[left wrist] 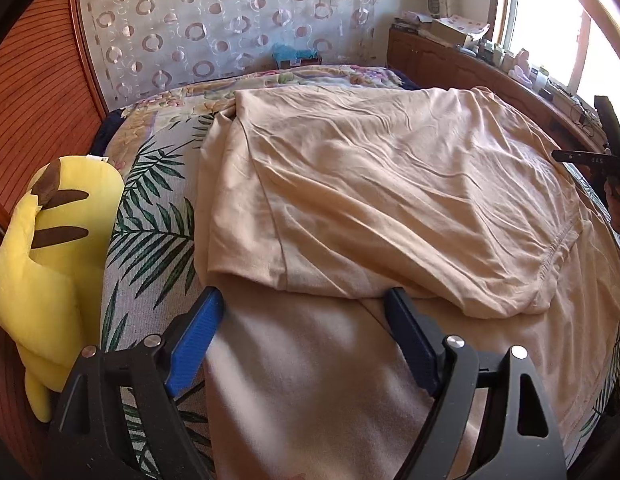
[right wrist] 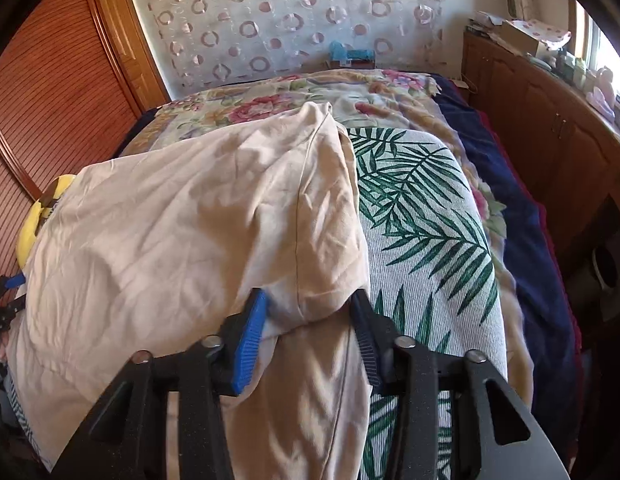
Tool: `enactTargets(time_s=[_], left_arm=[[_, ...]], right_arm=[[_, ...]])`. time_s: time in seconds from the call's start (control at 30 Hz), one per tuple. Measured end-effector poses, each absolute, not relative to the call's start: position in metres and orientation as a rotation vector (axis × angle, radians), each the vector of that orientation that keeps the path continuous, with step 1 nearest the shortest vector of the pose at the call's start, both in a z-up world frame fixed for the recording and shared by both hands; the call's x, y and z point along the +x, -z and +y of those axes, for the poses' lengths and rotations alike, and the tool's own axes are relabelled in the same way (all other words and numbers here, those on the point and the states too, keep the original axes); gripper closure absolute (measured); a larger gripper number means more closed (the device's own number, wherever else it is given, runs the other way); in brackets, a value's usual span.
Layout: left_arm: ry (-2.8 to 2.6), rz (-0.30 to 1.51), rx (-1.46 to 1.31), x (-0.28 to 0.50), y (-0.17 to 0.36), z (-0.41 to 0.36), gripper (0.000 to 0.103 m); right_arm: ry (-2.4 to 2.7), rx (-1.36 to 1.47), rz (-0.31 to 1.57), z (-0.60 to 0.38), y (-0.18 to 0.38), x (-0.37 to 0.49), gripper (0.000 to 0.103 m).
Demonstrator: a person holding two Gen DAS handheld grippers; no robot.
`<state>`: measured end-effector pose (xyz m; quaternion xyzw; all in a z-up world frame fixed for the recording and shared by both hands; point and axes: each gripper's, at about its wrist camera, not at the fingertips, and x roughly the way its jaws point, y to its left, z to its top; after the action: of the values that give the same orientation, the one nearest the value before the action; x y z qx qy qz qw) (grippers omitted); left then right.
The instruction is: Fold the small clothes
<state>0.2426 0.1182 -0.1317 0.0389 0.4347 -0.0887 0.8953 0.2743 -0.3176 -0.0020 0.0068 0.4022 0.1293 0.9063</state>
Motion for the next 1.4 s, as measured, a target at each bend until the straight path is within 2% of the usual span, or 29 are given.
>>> enactTargets(time_s=[0.13, 0.27, 0.5, 0.6, 0.67, 0.8, 1.1, 1.17, 1.23, 1.4], left_arm=[[0.18, 0.906, 0.077, 0.244, 0.133, 0.118, 0.015], [0.179, 0.907, 0.076, 0.245, 0.133, 0.119, 0.014], [0.157, 0.933, 0.063, 0.246, 0.129, 0.117, 0.016], [0.169, 0.897, 0.016, 0.246, 0.119, 0.12, 0.023], [0.156, 0.884, 0.0, 0.248, 0.114, 0.124, 0.032], [0.099, 0.895, -0.002, 0.259, 0.114, 0.133, 0.062], [0.063, 0.922, 0.045, 0.269, 0.123, 0.134, 0.065], [0.069, 0.917, 0.067, 0.269, 0.122, 0.131, 0.073], [0.072, 0.909, 0.093, 0.268, 0.12, 0.127, 0.097], [0.068, 0.865, 0.129, 0.267, 0.109, 0.12, 0.1]], right_arm=[[-0.253, -0.035, 0.796, -0.307, 0.006, 0.269, 0.077], [-0.234, -0.122, 0.756, -0.294, 0.01, 0.261, 0.078], [-0.245, -0.109, 0.76, -0.296, 0.01, 0.259, 0.078], [-0.231, -0.133, 0.758, -0.293, 0.01, 0.257, 0.077], [-0.225, -0.149, 0.757, -0.29, 0.008, 0.257, 0.078], [-0.226, -0.153, 0.757, -0.291, 0.007, 0.258, 0.078], [-0.23, -0.149, 0.758, -0.291, 0.006, 0.258, 0.078], [-0.23, -0.15, 0.758, -0.291, 0.006, 0.259, 0.078], [-0.231, -0.15, 0.758, -0.292, 0.006, 0.259, 0.078], [-0.232, -0.151, 0.759, -0.292, 0.005, 0.259, 0.078]])
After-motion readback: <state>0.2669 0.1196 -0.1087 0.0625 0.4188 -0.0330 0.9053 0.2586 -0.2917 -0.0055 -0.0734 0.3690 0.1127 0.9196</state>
